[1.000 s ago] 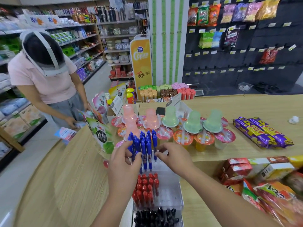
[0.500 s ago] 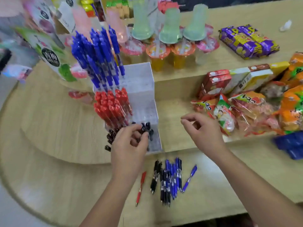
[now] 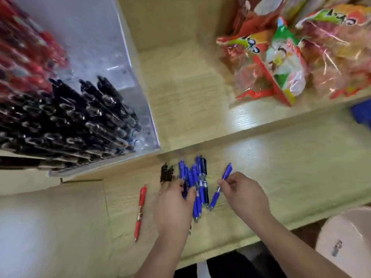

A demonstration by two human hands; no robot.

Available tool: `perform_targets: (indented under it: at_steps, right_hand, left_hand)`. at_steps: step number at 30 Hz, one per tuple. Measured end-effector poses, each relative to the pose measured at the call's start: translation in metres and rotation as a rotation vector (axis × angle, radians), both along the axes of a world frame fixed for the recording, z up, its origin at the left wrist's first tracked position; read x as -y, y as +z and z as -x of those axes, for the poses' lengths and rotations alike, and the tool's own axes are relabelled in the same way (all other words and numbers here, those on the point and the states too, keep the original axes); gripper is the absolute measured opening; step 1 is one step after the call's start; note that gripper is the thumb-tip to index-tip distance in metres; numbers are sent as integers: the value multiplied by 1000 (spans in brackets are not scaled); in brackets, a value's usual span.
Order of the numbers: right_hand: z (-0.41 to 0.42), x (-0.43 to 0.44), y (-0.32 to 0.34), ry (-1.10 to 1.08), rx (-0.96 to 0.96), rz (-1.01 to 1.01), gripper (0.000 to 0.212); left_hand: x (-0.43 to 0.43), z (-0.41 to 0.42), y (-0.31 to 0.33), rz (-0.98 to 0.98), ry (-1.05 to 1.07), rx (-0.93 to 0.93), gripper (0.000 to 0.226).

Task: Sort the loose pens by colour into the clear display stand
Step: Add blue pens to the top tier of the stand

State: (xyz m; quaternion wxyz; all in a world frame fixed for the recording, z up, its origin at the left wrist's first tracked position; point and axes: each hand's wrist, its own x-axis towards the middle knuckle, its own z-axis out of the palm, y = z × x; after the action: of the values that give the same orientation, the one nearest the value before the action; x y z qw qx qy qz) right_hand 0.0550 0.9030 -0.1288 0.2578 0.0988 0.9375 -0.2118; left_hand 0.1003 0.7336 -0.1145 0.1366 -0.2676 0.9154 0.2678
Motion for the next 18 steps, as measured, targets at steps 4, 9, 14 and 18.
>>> perform_targets:
  at_steps: [4, 9, 14, 18]
  right_hand:
    - [6, 5, -14, 31, 40, -100, 38]
    - [17, 10, -14, 3, 89, -115, 40]
    - [21, 10, 11, -62, 132, -24, 27]
    - [23, 4, 82, -16, -40, 128, 15]
  left_hand:
    - [-5, 3, -20, 49, 72, 66, 33]
    - [-4, 9, -20, -1, 144, 138, 17]
    - [7, 17, 17, -121, 158, 82, 13]
    - [18, 19, 92, -138, 122, -140, 8]
